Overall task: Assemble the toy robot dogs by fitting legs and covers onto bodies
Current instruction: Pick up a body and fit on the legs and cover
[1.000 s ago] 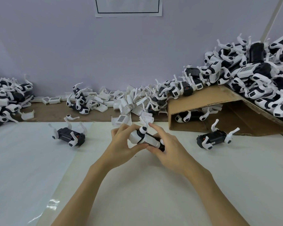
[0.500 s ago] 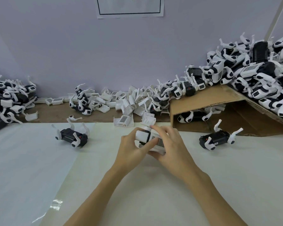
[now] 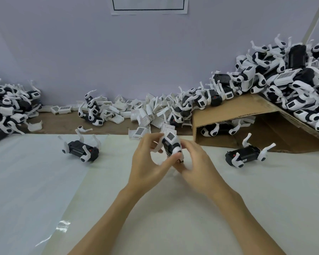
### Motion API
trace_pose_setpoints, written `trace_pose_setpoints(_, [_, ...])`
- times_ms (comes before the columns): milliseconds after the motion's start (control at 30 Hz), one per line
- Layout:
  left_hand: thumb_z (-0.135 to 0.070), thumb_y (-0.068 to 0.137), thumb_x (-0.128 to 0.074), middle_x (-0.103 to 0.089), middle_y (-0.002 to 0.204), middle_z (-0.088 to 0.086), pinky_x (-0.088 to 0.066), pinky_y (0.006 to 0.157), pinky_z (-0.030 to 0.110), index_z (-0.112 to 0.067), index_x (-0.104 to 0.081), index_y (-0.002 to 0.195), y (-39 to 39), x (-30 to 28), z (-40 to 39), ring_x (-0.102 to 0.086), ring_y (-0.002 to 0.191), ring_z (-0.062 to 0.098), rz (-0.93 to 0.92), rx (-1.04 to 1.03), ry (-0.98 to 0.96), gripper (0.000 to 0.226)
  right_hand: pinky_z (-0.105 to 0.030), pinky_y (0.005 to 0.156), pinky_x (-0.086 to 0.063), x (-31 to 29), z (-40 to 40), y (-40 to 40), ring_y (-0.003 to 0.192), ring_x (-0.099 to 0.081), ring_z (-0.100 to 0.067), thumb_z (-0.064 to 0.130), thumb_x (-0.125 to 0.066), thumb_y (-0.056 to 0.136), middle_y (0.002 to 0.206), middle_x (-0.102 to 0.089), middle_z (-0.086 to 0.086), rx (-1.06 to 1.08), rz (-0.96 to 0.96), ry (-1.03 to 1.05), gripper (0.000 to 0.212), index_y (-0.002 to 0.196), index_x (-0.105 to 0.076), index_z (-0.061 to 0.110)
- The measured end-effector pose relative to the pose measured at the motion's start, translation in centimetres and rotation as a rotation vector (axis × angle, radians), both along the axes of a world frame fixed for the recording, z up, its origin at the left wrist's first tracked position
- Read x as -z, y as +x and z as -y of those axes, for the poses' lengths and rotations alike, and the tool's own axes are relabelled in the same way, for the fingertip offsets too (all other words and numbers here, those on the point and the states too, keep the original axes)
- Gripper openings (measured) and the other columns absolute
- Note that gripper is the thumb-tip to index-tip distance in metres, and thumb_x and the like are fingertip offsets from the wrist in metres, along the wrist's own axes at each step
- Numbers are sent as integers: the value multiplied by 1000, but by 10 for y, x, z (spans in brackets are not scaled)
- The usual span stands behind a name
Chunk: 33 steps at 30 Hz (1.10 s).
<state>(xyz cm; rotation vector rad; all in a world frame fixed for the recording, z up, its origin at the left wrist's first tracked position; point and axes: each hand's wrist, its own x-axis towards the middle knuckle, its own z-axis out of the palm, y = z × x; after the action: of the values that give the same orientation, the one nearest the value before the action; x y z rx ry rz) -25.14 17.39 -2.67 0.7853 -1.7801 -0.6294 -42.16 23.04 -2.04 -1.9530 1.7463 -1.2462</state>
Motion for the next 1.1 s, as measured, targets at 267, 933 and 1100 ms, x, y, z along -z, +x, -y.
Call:
trace_pose_setpoints(267, [-58,86,-77,-55,127,-25,-44,97,21,-31,-53,133,-18,3,-19,-54,115,-2,55,-38,-166,59,-29,88,-55,12,1,4,106,-68,-13,19,-75,95,109,-72,14,97,150,-108,37,126,-65,36])
trace_pose_setpoints(933, [-60,81,-74,-77,107,-1,-50,88,36,-24,-74,113,6,-14,6,-69,98,12,-319,155,461,48,-17,99,-48,-1,3,4,120,-60,0,50,-79,87,125,-64,13,11,440,117,55,137,-61,36])
trace_pose_setpoints(1100, [-58,84,-73,-75,112,-9,-42,96,36,-30,-76,122,18,-13,18,-65,102,5,-353,280,536,48,-37,100,-58,-5,3,6,108,-72,-24,61,-77,76,109,-77,-9,-106,766,223,60,118,-74,18])
